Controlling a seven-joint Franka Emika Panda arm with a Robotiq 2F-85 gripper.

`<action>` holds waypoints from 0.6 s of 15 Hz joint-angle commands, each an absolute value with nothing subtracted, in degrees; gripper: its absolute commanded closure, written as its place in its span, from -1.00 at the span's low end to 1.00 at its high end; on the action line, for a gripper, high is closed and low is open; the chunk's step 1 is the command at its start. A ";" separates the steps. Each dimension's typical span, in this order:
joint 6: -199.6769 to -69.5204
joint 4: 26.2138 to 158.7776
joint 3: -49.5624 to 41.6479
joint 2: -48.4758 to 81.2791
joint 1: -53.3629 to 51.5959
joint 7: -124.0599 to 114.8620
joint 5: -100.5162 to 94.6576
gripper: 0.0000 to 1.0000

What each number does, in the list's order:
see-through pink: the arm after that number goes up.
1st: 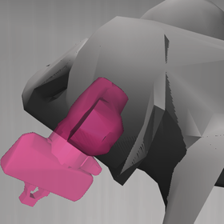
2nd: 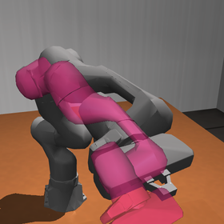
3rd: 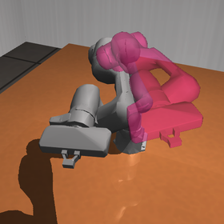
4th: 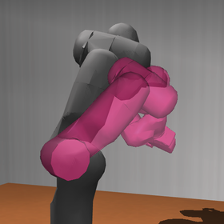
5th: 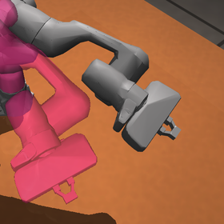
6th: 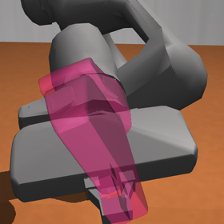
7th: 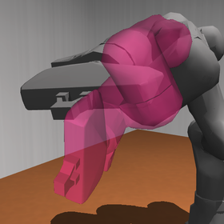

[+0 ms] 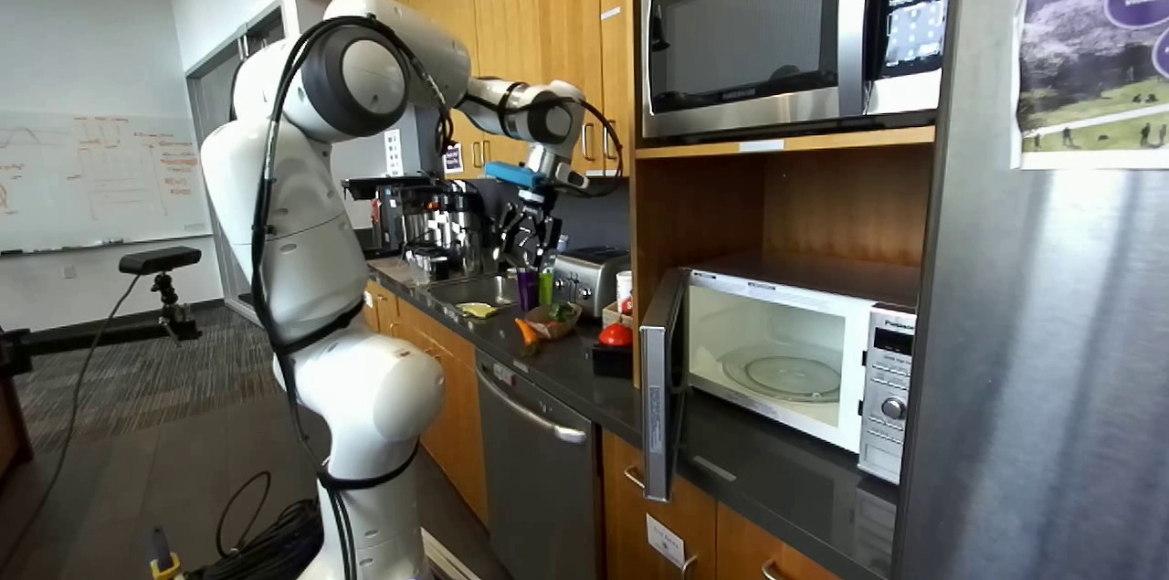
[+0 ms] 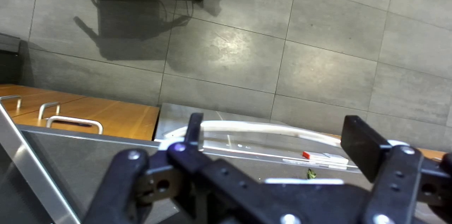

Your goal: Put the carrot in the basket

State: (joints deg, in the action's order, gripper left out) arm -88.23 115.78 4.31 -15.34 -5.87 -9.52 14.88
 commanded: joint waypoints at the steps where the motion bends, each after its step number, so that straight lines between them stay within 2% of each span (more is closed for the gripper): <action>1: -90.17 116.59 6.05 -15.90 -5.88 -10.02 14.66 -1.00; 9: -92.11 115.92 11.01 -13.97 -8.72 -9.21 14.38 -1.00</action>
